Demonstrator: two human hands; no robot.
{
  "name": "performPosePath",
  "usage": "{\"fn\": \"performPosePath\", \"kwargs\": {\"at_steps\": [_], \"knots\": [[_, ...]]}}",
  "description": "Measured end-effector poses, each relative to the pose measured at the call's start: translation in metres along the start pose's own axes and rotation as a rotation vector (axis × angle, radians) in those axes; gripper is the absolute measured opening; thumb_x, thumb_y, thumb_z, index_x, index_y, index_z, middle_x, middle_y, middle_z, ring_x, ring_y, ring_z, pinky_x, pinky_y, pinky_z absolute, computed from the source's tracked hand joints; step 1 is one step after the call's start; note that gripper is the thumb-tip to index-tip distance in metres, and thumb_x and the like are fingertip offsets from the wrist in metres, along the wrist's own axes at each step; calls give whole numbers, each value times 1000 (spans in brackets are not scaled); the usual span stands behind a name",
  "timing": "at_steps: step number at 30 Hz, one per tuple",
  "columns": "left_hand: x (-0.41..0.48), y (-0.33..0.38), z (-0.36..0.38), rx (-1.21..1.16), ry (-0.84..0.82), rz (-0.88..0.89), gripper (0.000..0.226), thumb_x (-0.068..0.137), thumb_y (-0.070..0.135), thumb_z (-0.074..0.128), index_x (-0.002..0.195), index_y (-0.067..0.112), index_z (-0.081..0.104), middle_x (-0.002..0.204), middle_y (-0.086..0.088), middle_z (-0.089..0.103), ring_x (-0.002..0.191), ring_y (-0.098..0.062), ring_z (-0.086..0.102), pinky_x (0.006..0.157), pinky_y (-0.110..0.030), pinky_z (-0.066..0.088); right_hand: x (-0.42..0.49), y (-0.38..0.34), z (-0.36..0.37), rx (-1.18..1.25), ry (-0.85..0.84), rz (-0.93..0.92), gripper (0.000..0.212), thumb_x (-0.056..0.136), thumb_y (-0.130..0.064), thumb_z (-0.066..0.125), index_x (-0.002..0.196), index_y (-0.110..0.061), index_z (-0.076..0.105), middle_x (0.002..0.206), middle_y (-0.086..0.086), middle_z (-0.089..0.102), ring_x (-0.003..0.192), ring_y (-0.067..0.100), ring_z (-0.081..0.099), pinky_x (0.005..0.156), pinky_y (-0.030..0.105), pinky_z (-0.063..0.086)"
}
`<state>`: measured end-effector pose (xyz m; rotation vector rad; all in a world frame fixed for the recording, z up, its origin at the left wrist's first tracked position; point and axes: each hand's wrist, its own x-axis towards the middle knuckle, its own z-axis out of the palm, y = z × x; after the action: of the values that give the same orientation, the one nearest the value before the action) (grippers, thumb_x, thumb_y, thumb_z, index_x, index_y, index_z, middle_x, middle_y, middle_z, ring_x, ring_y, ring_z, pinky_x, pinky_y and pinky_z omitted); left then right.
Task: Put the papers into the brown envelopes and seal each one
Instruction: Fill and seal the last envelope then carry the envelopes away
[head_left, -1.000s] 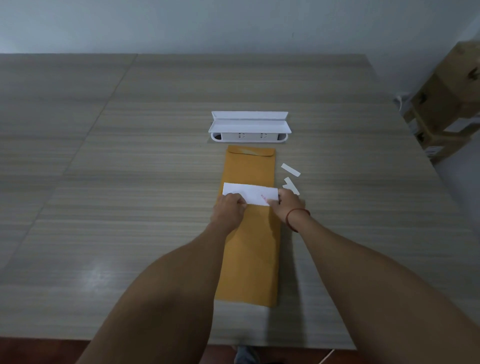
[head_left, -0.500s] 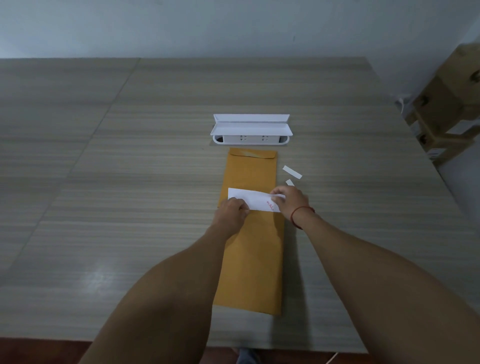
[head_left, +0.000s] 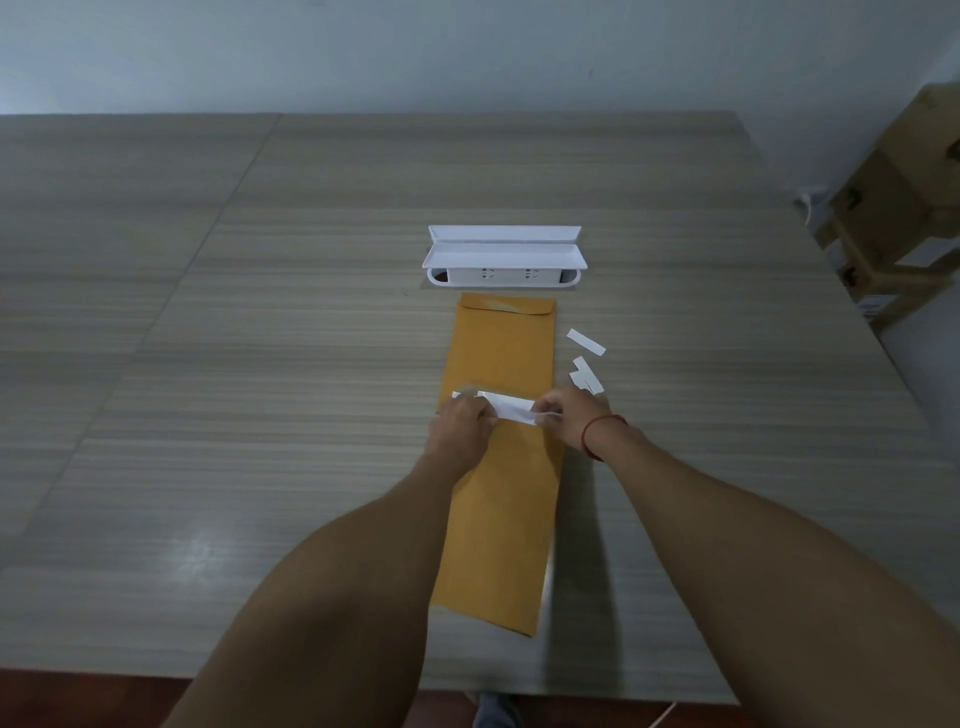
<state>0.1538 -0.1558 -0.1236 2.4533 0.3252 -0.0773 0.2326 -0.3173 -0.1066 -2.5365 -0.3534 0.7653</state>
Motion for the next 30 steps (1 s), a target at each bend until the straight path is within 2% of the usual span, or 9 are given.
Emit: {"fn": "performPosePath", "kwargs": {"at_steps": [6, 8, 11, 14, 17, 22, 27, 30], "knots": [[-2, 3, 1, 66, -15, 16, 16, 91, 13, 54, 98, 7, 68, 127, -4, 52, 115, -27, 50, 97, -39, 42, -2, 3, -3, -45, -32, 12, 28, 99, -19, 46, 118, -28, 64, 127, 3, 60, 122, 29, 48, 106, 42, 40], [-4, 5, -1, 94, -14, 19, 18, 93, 16, 51, 102, 10, 65, 121, -5, 58, 114, -29, 50, 94, -40, 41, -4, 2, -3, -83, -28, 4, 31, 100, -17, 43, 119, -28, 64, 126, 2, 61, 121, 29, 49, 106, 40, 39], [-6, 12, -5, 206, 9, 14, 23, 97, 26, 45, 109, 18, 62, 114, -3, 63, 119, -25, 43, 95, -36, 32, -5, -1, -4, -169, -14, -11, 35, 100, -14, 38, 122, -29, 62, 120, 1, 64, 119, 27, 52, 105, 36, 35], [-5, 16, -8, 340, 33, 31, 26, 98, 32, 41, 113, 25, 60, 116, 0, 63, 124, -20, 38, 101, -36, 23, -5, -1, -3, -214, 33, -43, 33, 99, -23, 36, 114, -35, 63, 113, -1, 66, 115, 28, 51, 97, 34, 33], [-3, 17, -10, 390, 24, 32, 26, 99, 33, 41, 114, 26, 61, 115, 1, 63, 126, -19, 39, 106, -41, 19, -5, -2, -2, -250, 85, -80, 31, 97, -27, 37, 107, -37, 65, 111, -2, 65, 114, 27, 47, 96, 34, 34], [-5, 17, -6, 329, -11, 63, 19, 98, 27, 43, 106, 24, 60, 113, 5, 61, 115, -16, 50, 99, -38, 24, -17, -17, -7, -263, 32, -135, 35, 101, -20, 36, 121, -24, 64, 120, 3, 64, 115, 28, 50, 100, 32, 30], [-6, 18, -4, 272, -55, 39, 19, 99, 23, 40, 105, 18, 58, 109, 0, 65, 108, -22, 56, 91, -35, 31, -16, -9, 0, -221, -50, -103, 36, 100, -21, 33, 119, -34, 61, 124, -2, 64, 119, 29, 43, 100, 34, 33], [-9, 20, -1, 301, -98, 19, 20, 100, 25, 38, 108, 18, 55, 110, -2, 66, 109, -23, 56, 95, -37, 31, -16, -10, -4, -245, -89, -96, 27, 98, -35, 41, 112, -33, 64, 117, -1, 66, 117, 27, 47, 99, 34, 31]]}}
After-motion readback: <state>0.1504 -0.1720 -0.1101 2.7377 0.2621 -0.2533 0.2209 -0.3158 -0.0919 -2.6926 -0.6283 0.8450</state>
